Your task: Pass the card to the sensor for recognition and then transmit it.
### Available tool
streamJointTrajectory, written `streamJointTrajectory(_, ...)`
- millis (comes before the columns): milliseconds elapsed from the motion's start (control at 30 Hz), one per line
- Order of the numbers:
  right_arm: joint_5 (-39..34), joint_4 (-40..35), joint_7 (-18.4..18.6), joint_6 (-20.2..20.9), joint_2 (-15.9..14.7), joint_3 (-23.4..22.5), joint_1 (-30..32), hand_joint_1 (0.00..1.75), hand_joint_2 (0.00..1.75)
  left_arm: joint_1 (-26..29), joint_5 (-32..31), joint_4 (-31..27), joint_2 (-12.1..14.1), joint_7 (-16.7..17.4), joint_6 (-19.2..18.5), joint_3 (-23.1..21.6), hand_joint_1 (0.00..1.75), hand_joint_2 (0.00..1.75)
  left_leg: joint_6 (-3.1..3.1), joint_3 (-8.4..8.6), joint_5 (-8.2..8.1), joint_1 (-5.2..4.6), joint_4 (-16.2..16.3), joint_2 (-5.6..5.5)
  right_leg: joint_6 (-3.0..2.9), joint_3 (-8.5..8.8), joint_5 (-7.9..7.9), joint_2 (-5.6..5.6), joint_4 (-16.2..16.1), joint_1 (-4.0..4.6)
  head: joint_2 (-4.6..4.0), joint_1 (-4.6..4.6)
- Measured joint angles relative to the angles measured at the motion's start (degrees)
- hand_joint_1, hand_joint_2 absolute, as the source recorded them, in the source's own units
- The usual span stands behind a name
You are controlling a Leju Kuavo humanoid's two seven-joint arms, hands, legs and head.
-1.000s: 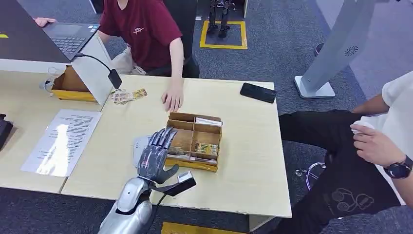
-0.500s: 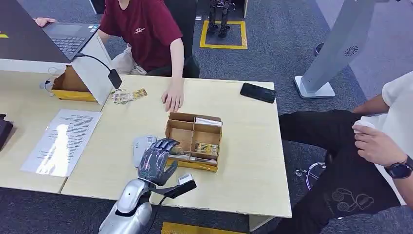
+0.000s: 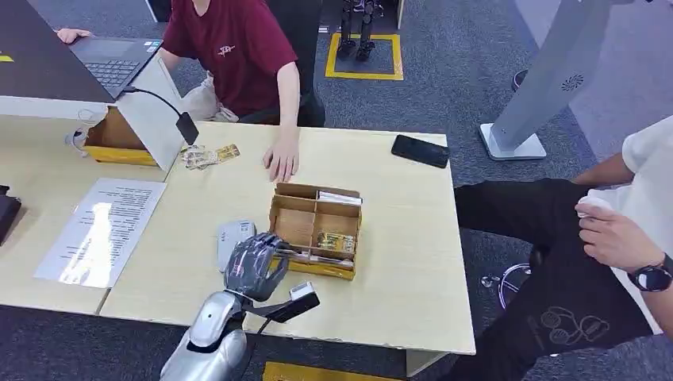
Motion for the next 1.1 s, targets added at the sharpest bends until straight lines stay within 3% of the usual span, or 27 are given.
streamJointTrajectory(33, 0.00, -0.02, 0.00, 0.00, -0.02, 0.02, 0.00, 0.00, 0.00, 0.04, 0.02, -0.07, 0.02, 0.02, -0.04, 0.02, 1.24, 1.75, 0.00, 0.00, 0.00, 0.00, 0.00, 0.00, 0.00, 0.00, 0.00, 0.00, 0.00, 0.00, 0.00, 0.00)
streamJointTrajectory(67, 0.00, -0.02, -0.04, 0.00, -0.02, 0.02, 0.00, 0.00, 0.00, 0.11, 0.04, -0.15, 0.04, 0.02, -0.04, 0.02, 1.62, 1.75, 0.00, 0.00, 0.00, 0.00, 0.00, 0.00, 0.00, 0.00, 0.00, 0.00, 0.00, 0.00, 0.00, 0.00)
streamJointTrajectory(100, 0.00, -0.02, -0.07, 0.00, 0.00, 0.02, 0.00, 0.00, 0.00, 0.21, 0.07, -0.28, 0.07, 0.02, -0.11, 0.02, 1.75, 1.75, 0.00, 0.00, 0.00, 0.00, 0.00, 0.00, 0.00, 0.00, 0.00, 0.00, 0.00, 0.00, 0.00, 0.00)
streamJointTrajectory(233, 0.00, -0.04, -0.09, 0.00, -0.02, 0.09, 0.00, 0.00, 0.00, 0.38, 0.61, -0.57, 0.15, -0.15, 0.04, 0.02, 1.75, 1.75, 0.00, 0.00, 0.00, 0.00, 0.00, 0.00, 0.00, 0.00, 0.00, 0.00, 0.00, 0.00, 0.00, 0.00)
streamJointTrajectory(467, 0.00, -0.04, -0.09, 0.00, -0.04, 0.09, 0.01, 0.00, 0.00, 0.61, 9.01, -5.58, 1.60, -3.37, -3.50, 0.24, 1.75, 1.75, 0.00, 0.00, 0.00, 0.01, 0.00, 0.00, 0.00, 0.00, 0.00, 0.00, 0.00, 0.01, 0.00, 0.00)
streamJointTrajectory(700, 0.00, -0.04, -0.26, 0.15, -0.11, 0.09, 0.02, 0.00, 0.00, 0.79, 9.84, -10.77, 3.80, -3.19, -5.01, 1.33, 1.75, 1.75, -0.01, 0.00, 0.01, 0.01, 0.00, 0.00, 0.00, 0.00, 0.00, 0.00, 0.01, 0.01, 0.00, 0.00)
streamJointTrajectory(1100, -0.02, -0.17, 0.20, 0.74, -0.15, -0.35, -0.63, 0.00, 0.00, -1.51, 12.59, -11.23, 4.28, -3.74, -5.88, 1.62, 1.75, 1.75, -0.02, 0.00, 0.02, 0.00, 0.01, 0.00, 0.02, 0.00, 0.02, 0.00, 0.01, 0.00, 0.00, 0.00)
